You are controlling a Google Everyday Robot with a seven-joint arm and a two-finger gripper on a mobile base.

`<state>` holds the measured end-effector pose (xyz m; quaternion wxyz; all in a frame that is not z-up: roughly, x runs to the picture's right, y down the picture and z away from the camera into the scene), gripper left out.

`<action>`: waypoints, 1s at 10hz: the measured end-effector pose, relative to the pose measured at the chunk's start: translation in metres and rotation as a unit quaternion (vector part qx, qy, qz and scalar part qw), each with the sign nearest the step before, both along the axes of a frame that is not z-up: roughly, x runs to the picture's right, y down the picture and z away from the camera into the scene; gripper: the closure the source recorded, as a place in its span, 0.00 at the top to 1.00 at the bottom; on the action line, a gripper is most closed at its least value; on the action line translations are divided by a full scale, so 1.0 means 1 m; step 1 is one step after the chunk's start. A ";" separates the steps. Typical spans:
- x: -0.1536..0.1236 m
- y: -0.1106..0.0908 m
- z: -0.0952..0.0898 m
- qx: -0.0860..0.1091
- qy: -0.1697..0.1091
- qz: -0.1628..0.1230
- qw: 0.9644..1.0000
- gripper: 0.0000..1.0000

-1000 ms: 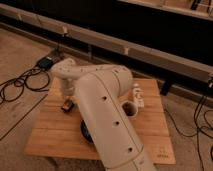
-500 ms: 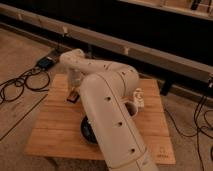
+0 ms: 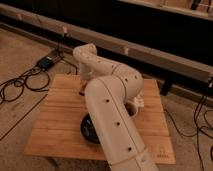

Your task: Place the eraser on the white sponge

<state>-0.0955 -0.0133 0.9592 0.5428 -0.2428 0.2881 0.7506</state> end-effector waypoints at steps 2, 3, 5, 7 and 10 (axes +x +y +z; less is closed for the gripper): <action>0.027 -0.011 0.011 0.003 0.012 0.007 1.000 0.00; 0.038 -0.015 0.014 0.003 0.017 0.009 1.000 0.00; 0.057 -0.017 0.019 0.000 0.027 0.010 1.000 0.00; 0.071 -0.015 0.021 -0.006 0.034 0.008 0.999 0.00; 0.085 -0.010 0.021 -0.017 0.038 0.008 0.999 0.00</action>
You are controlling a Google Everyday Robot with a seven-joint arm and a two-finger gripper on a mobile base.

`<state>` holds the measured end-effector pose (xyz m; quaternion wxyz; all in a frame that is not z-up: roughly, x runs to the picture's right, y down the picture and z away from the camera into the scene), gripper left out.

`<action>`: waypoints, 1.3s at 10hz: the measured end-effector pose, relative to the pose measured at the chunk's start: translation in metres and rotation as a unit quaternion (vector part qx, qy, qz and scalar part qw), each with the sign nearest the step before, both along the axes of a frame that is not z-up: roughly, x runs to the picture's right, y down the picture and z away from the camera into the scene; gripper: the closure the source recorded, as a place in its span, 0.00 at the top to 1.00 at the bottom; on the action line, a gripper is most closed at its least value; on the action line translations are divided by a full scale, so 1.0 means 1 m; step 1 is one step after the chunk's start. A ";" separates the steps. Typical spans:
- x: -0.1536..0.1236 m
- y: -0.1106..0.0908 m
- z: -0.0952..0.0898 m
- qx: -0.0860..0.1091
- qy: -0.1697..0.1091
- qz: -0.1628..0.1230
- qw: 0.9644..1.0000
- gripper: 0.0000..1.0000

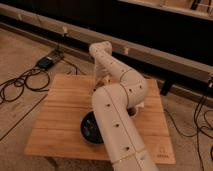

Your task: Place the eraser on the white sponge

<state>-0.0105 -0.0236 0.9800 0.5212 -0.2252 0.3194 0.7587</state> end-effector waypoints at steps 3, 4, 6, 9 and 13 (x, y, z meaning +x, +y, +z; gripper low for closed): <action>0.003 0.008 0.000 -0.011 -0.009 0.004 1.000 0.02; 0.002 0.011 0.000 -0.014 -0.013 0.005 1.000 0.07; 0.003 0.014 -0.001 -0.017 -0.018 0.007 1.000 0.27; 0.005 0.015 -0.003 -0.016 -0.020 0.007 1.000 0.56; 0.004 0.016 -0.006 -0.015 -0.025 0.009 1.000 0.80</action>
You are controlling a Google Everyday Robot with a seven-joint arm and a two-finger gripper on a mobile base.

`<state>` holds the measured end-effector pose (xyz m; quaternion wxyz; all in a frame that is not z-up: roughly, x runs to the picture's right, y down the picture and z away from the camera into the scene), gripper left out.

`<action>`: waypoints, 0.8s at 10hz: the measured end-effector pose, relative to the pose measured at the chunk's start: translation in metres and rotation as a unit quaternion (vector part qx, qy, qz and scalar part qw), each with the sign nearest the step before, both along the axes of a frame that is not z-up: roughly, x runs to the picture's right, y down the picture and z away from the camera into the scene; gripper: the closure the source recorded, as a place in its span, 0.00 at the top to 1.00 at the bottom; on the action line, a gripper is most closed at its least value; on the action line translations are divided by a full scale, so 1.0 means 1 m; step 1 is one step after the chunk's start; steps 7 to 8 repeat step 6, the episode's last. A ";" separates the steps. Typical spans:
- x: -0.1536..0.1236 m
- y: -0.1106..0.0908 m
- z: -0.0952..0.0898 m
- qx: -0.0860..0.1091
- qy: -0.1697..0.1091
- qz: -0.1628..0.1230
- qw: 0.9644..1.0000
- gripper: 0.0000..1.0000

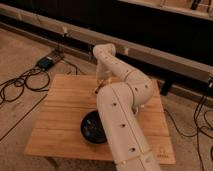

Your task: Place the eraser on the white sponge

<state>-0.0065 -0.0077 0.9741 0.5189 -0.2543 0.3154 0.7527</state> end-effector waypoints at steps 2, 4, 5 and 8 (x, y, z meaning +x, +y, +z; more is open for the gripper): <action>-0.003 0.002 -0.002 -0.001 -0.003 0.006 1.000 0.80; -0.003 0.002 -0.002 -0.001 -0.003 0.007 1.000 0.80; -0.003 0.002 -0.002 -0.001 -0.003 0.007 1.000 0.80; -0.003 0.002 -0.002 -0.001 -0.003 0.007 1.000 0.80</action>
